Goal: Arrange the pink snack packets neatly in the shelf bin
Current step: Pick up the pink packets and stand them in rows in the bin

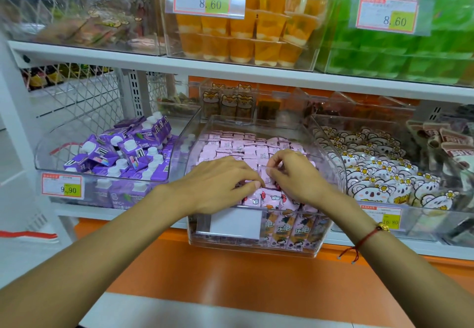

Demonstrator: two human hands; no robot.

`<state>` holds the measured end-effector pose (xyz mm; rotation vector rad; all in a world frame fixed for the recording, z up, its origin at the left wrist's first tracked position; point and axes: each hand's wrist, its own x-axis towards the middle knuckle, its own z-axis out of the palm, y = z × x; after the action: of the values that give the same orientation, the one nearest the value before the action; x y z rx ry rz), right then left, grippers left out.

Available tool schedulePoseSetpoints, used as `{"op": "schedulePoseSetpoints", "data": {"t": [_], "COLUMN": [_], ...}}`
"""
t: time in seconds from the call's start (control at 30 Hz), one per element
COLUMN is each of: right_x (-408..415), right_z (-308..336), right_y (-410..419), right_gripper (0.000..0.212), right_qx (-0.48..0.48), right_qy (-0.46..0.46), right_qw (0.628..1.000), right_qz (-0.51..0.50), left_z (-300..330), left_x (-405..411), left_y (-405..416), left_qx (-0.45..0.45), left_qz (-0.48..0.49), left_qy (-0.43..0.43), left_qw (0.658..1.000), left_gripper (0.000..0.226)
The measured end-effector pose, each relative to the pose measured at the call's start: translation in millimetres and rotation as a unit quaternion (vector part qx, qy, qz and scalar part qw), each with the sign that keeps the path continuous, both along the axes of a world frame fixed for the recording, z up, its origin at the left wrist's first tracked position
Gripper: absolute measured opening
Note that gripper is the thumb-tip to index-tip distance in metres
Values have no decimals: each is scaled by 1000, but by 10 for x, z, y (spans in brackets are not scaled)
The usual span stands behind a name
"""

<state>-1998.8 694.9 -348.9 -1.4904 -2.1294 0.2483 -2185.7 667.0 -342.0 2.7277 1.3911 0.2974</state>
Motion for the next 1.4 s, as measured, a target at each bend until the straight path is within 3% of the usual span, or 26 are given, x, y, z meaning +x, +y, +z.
{"op": "schedulePoseSetpoints", "data": {"t": [0.2, 0.33, 0.43, 0.5, 0.53, 0.6, 0.7, 0.77, 0.8, 0.9, 0.93, 1.07, 1.13, 1.2, 1.27, 1.4], "right_x": [-25, -57, -11, 10, 4, -16, -48, -51, -46, -77, -93, -110, -101, -89, -71, -10], "right_z": [15, 317, 430, 428, 418, 385, 363, 364, 356, 289, 265, 270, 290, 304, 304, 301], "right_y": [-155, -250, -328, -344, -350, -362, -397, -408, -412, -462, -480, -515, -518, -511, -476, -443], "right_gripper": [4, 4, 4, 1, 2, 6, 12, 22, 32, 60, 61, 38, 26, 19, 19, 15], "right_qx": [77, 195, 223, 181, 138, 65, 32, 8, -9, -27, -13, 69, 54, -24, -130, -249], "right_qy": [107, 284, 377, 410, 426, 442, 434, 430, 415, 312, 290, 276, 302, 381, 451, 587], "right_qw": [991, 939, 898, 893, 894, 895, 900, 902, 908, 947, 954, 956, 949, 923, 882, 770], "right_qz": [14, -10, -32, -36, -27, 2, 32, 47, 54, 74, 79, 77, 69, 48, 28, 3], "left_z": [-4, 9, 39, 79, 103, 142, 169, 179, 180, 204, 202, 192, 199, 207, 214, 276], "left_x": [-8, -2, 2, 15, 26, 59, 115, 124, 122, 118, 121, 150, 136, 108, 85, 92], "left_y": [-13, -20, -17, 2, 3, -18, -69, -64, -50, -21, -18, -53, -54, -41, -37, -58], "left_qx": [14, 0, -25, -14, -18, -42, -57, -70, -91, -231, -262, -295, -292, -274, -260, -307], "left_qz": [-8, -10, 39, 83, 93, 76, 17, 27, 55, 129, 132, 121, 123, 133, 133, 65], "left_qy": [-6, -23, -178, -320, -360, -376, -365, -433, -486, -653, -677, -698, -700, -692, -705, -707], "left_qw": [1000, 1000, 983, 944, 928, 923, 929, 898, 867, 709, 675, 641, 639, 655, 647, 634], "left_gripper": [35, 33, 21, 17, 28, 53, 45, 32, 29, 24, 24, 28, 31, 43, 50, 31]}}
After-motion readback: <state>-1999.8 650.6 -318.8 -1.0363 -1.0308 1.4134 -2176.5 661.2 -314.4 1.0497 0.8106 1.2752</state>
